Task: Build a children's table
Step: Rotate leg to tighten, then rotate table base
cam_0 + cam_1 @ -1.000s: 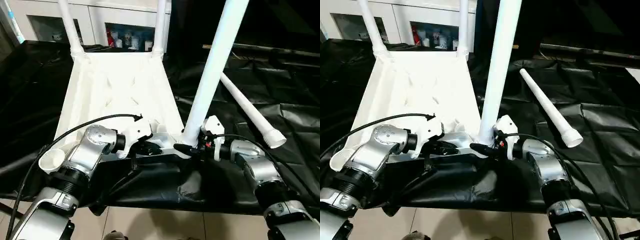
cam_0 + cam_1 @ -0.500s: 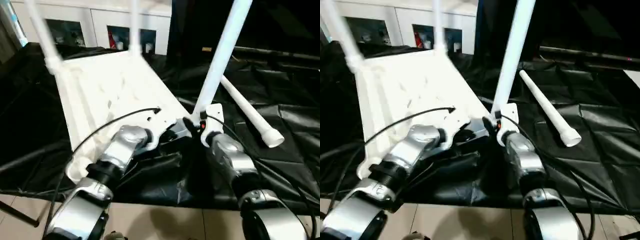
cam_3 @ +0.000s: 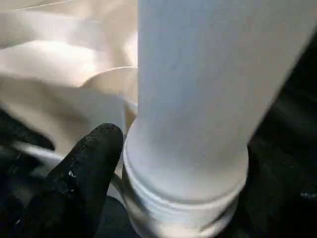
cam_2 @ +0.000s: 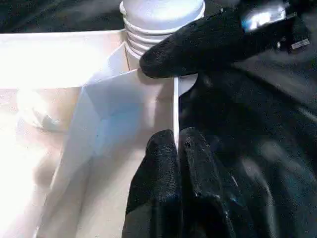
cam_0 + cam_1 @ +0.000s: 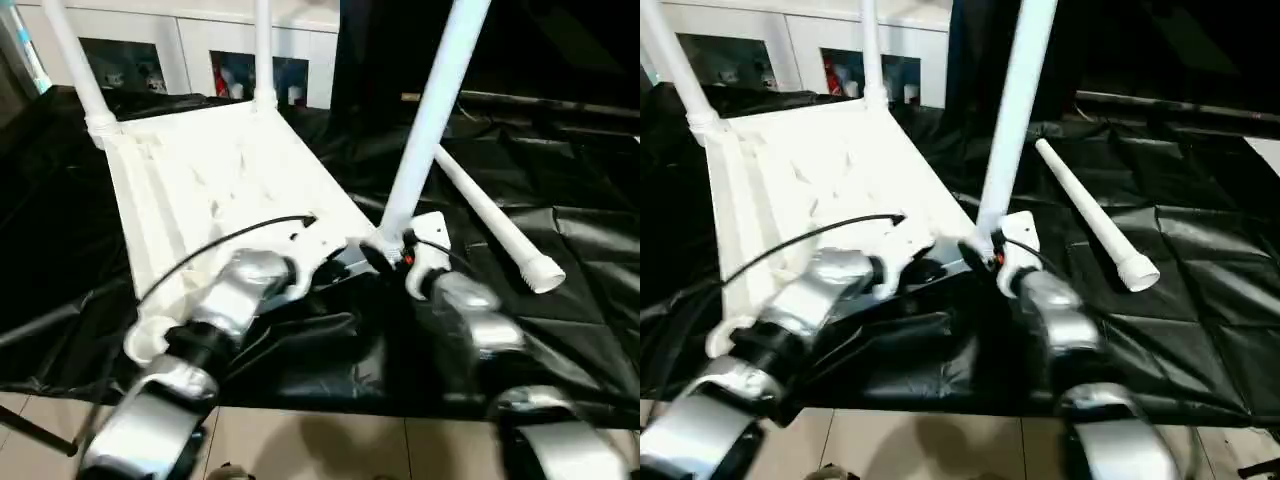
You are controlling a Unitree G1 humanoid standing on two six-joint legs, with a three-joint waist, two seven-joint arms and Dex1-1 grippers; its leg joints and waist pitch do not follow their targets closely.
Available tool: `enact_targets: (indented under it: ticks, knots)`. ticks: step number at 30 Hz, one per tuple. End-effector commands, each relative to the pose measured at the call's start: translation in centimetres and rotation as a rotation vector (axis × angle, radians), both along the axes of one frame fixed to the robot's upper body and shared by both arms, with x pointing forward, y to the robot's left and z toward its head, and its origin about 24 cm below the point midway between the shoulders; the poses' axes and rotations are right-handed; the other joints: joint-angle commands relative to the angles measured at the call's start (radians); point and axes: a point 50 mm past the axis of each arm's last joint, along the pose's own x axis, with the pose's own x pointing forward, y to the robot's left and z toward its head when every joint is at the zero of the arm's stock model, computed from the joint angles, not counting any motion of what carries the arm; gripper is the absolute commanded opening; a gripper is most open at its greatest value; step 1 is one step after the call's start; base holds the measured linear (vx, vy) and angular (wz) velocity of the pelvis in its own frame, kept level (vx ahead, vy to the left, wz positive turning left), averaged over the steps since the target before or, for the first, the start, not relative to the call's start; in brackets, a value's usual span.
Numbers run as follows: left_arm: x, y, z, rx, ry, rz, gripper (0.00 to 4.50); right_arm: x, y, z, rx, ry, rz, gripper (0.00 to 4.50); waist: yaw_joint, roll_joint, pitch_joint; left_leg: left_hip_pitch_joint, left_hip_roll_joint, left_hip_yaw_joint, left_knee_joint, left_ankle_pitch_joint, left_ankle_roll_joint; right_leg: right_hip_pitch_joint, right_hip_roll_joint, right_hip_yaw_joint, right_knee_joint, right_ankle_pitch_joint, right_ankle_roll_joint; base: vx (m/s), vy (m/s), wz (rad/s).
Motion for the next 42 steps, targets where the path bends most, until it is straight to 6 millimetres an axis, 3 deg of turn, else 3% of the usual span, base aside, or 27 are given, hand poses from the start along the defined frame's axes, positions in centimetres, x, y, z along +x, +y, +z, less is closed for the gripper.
enact_targets:
  ticks: [1, 5, 8, 11, 20, 22, 23, 24, 26, 27, 29, 30, 31, 34, 37, 39, 41, 42]
  knots:
    - [-1.2, -0.4, -0.1, -0.075, 0.036, -0.129, 0.0, -0.9, 0.1, -0.8, -0.013, 0.048, 0.11, 3.66, 0.004, -0.004, -0.052, -0.002, 0.028, -0.008, -0.057, -0.193, 0.059, 0.041, -0.072, 0.049, -0.086, -0.237, -0.174, 0.0, 0.0, 0.0]
    - [-2.3, 1.1, -0.5, -0.058, 0.113, -0.221, 0.0, -1.0, -0.9, -0.2, 0.003, 0.048, 0.16, 3.66, 0.0, 0.003, -0.056, -0.003, 0.031, -0.009, -0.055, -0.148, 0.073, 0.044, -0.067, 0.048, -0.067, -0.117, -0.221, 0.0, 0.0, 0.0]
    - [-2.7, 2.2, -0.5, -0.061, 0.142, -0.241, 0.0, -1.6, -1.2, -0.1, -0.013, 0.06, 0.248, 3.66, -0.003, 0.003, -0.055, -0.002, 0.032, -0.007, -0.054, -0.163, 0.071, 0.044, -0.065, 0.048, -0.067, -0.103, -0.235, 0.0, 0.0, 0.0]
    - [-2.6, 2.8, -0.4, -0.055, 0.133, -0.228, 0.0, -1.9, -1.2, -0.4, -0.016, 0.076, 0.284, 3.66, -0.002, -0.001, -0.055, -0.001, 0.031, -0.005, -0.053, -0.164, 0.072, 0.045, -0.067, 0.049, -0.066, -0.107, -0.235, 0.0, 0.0, 0.0]
    - [-2.1, 2.9, -0.1, -0.064, 0.099, -0.179, 0.0, -2.1, -0.1, -0.6, 0.048, 0.075, 0.264, 2.9, -0.001, -0.003, -0.054, 0.001, 0.03, -0.004, -0.053, -0.161, 0.065, 0.043, -0.067, 0.051, -0.068, -0.134, -0.224, 0.0, 0.0, 0.0]
    - [-1.0, 2.4, -0.3, -0.061, 0.055, -0.047, 0.0, -1.9, 0.5, -1.8, 0.043, 0.095, 0.094, 2.8, -0.004, -0.013, -0.05, 0.002, 0.029, -0.003, -0.055, -0.175, 0.052, 0.04, -0.067, 0.051, -0.074, -0.18, -0.209, 0.0, 0.0, 0.0]
    - [-0.6, 2.1, -0.4, -0.059, 0.042, 0.004, 0.0, -1.8, 0.7, -2.3, 0.037, 0.105, 0.025, 2.8, -0.004, -0.013, -0.05, 0.002, 0.029, -0.003, -0.055, -0.175, 0.052, 0.04, -0.067, 0.051, -0.074, -0.18, -0.209, 0.0, 0.0, 0.0]
    - [-0.4, 2.0, -0.4, -0.057, 0.036, 0.032, 0.0, -1.7, 0.8, -2.6, 0.032, 0.111, -0.014, 2.77, -0.003, -0.008, -0.047, 0.01, 0.028, -0.003, -0.058, -0.209, 0.024, 0.033, -0.071, 0.053, -0.085, -0.282, -0.184, 0.0, 0.0, 0.0]
    - [0.0, 1.5, -0.5, -0.053, 0.027, 0.09, 0.0, -1.6, 1.2, -3.0, 0.055, 0.136, -0.099, 2.76, -0.003, -0.01, -0.047, 0.008, 0.029, -0.005, -0.059, -0.228, 0.015, 0.033, -0.072, 0.053, -0.089, -0.334, -0.16, 0.0, 0.0, 0.0]
    - [0.0, 1.5, -0.5, -0.053, 0.027, 0.09, 0.0, -1.6, 1.2, -3.0, 0.055, 0.136, -0.099, 2.75, -0.002, -0.01, -0.046, 0.011, 0.029, -0.004, -0.059, -0.238, 0.014, 0.029, -0.072, 0.053, -0.092, -0.344, -0.155, 0.0, 0.0, 0.0]
    - [1.2, 0.2, -0.7, -0.034, 0.015, 0.257, 0.0, -1.1, 2.0, -3.8, 0.069, 0.199, -0.303, 2.75, -0.005, -0.011, -0.047, 0.007, 0.029, -0.005, -0.061, -0.24, 0.016, 0.028, -0.07, 0.055, -0.09, -0.341, -0.149, 0.0, 0.0, 0.0]
    - [1.5, -0.3, -0.8, -0.028, 0.019, 0.308, 0.0, -0.9, 2.2, -4.0, 0.069, 0.221, -0.364, 2.75, -0.008, -0.007, -0.047, 0.018, 0.03, -0.005, -0.063, -0.253, -0.01, 0.021, -0.067, 0.053, -0.091, -0.34, -0.154, 0.0, 0.0, 0.0]
    - [1.7, -0.8, -0.8, -0.028, 0.022, 0.346, 0.0, -0.7, 2.6, -4.2, 0.076, 0.246, -0.419, 2.75, -0.007, -0.006, -0.048, 0.018, 0.028, -0.005, -0.062, -0.261, -0.013, 0.022, -0.066, 0.052, -0.091, -0.34, -0.154, 0.0, 0.0, 0.0]
    - [1.8, -2.2, -0.7, -0.034, 0.017, 0.353, 0.0, -0.3, 3.4, -4.2, 0.08, 0.276, -0.475, 2.75, -0.002, -0.009, -0.05, 0.012, 0.025, -0.003, -0.059, -0.26, 0.003, 0.025, -0.068, 0.053, -0.094, -0.318, -0.136, 0.0, 0.0, 0.0]
    - [1.7, -4.0, -0.8, -0.055, 0.011, 0.325, 0.0, -0.2, 5.7, -3.7, 0.067, 0.249, -0.431, 2.75, -0.002, -0.01, -0.053, 0.009, 0.024, -0.003, -0.059, -0.241, 0.008, 0.027, -0.065, 0.052, -0.09, -0.273, -0.136, 0.0, 0.0, 0.0]
    - [1.6, -4.1, -0.8, -0.056, 0.009, 0.315, 0.0, -0.2, 6.1, -3.5, 0.058, 0.226, -0.391, 3.3, 0.0, -0.013, -0.053, 0.007, 0.024, -0.003, -0.058, -0.244, 0.016, 0.029, -0.067, 0.051, -0.089, -0.265, -0.136, 0.0, 0.0, 0.0]
    - [1.7, -4.1, -0.8, -0.057, 0.01, 0.321, 0.0, -0.1, 6.0, -3.4, 0.067, 0.222, -0.401, 3.47, -0.003, -0.011, -0.051, 0.003, 0.024, -0.004, -0.061, -0.255, 0.02, 0.031, -0.067, 0.05, -0.092, -0.292, -0.13, 0.0, 0.0, 0.0]
    - [1.8, -3.9, -0.8, -0.057, 0.006, 0.329, 0.0, 0.2, 5.5, -3.2, 0.069, 0.206, -0.424, 3.53, -0.008, -0.013, -0.05, 0.003, 0.024, -0.008, -0.064, -0.289, 0.014, 0.03, -0.07, 0.047, -0.099, -0.37, -0.11, 0.0, 0.0, 0.0]
